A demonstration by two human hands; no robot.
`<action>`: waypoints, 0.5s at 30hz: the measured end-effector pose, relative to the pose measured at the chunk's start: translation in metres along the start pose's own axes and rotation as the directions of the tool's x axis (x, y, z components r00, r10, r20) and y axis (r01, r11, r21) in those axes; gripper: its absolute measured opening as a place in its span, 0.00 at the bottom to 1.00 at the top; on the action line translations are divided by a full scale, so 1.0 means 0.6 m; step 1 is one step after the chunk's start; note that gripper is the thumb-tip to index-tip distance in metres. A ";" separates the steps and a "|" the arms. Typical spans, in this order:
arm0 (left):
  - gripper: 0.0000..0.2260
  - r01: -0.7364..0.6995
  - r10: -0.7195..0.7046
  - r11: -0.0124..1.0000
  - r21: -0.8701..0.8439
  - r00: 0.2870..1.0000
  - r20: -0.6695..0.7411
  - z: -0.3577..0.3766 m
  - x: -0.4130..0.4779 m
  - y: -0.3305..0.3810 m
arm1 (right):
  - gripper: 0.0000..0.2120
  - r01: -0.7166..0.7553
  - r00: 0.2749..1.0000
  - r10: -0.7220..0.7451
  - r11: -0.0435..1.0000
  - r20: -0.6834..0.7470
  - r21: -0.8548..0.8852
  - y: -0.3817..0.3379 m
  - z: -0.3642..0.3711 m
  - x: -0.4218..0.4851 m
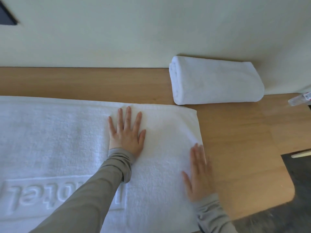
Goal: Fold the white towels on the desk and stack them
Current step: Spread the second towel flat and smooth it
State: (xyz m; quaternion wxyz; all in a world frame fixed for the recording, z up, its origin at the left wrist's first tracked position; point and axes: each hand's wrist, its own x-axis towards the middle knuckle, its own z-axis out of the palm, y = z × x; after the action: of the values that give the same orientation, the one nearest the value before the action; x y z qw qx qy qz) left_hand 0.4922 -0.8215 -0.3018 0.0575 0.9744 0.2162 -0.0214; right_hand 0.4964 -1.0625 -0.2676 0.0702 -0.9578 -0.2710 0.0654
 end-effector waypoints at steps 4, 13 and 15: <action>0.29 -0.013 0.013 1.000 -0.001 1.000 -0.002 0.000 0.000 -0.004 | 0.29 0.386 0.917 -0.378 0.921 0.125 -0.055 -0.027 0.045 -0.065; 0.28 -0.027 0.027 1.000 0.002 0.998 0.050 -0.002 0.001 -0.007 | 0.29 0.142 0.972 -0.139 0.990 0.190 -0.005 0.065 0.013 -0.098; 0.28 -0.032 0.032 0.999 -0.002 0.995 0.092 -0.006 0.004 -0.008 | 0.30 0.056 0.981 -0.056 0.998 0.188 0.007 0.066 -0.002 -0.094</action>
State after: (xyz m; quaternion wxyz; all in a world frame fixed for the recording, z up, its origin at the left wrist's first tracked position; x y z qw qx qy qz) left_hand 0.4923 -0.8156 -0.2988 0.0681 0.9757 0.1976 -0.0653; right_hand 0.4692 -1.1257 -0.2684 0.0470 -0.9392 -0.3032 0.1540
